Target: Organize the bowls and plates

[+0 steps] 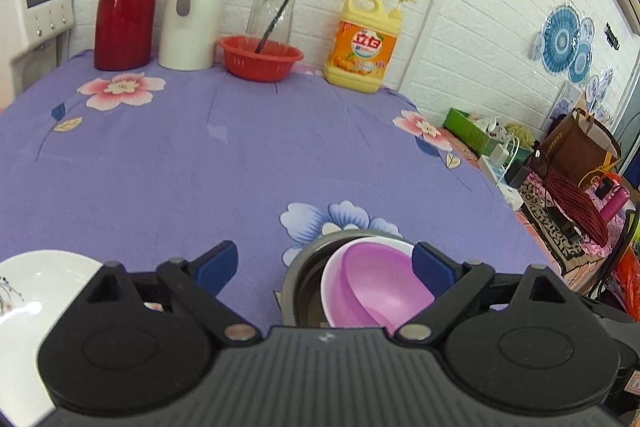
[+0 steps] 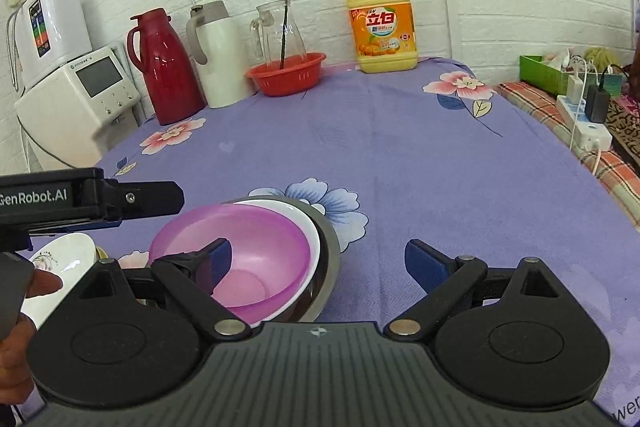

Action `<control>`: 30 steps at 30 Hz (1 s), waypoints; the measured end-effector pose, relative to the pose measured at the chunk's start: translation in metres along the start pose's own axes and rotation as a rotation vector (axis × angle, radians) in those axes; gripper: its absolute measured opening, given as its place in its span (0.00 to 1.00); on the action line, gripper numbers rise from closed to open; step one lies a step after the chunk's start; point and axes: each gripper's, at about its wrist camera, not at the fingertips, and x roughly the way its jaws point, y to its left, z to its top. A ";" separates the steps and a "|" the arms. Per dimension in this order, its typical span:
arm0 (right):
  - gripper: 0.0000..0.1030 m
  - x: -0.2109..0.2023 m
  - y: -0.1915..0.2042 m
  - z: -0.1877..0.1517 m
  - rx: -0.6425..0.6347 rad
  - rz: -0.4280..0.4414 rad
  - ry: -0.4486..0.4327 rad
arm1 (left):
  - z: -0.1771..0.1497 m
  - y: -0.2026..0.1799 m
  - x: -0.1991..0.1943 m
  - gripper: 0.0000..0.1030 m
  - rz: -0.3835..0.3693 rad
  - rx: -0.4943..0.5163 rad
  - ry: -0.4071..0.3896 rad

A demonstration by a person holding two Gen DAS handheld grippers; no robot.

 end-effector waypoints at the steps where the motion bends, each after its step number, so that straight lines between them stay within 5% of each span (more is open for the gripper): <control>1: 1.00 0.001 -0.001 0.000 0.003 0.000 0.005 | 0.000 -0.001 0.003 0.91 0.002 -0.001 0.009; 30: 1.00 0.046 -0.005 -0.001 0.001 0.022 0.118 | -0.008 -0.006 0.054 0.92 0.047 0.034 0.151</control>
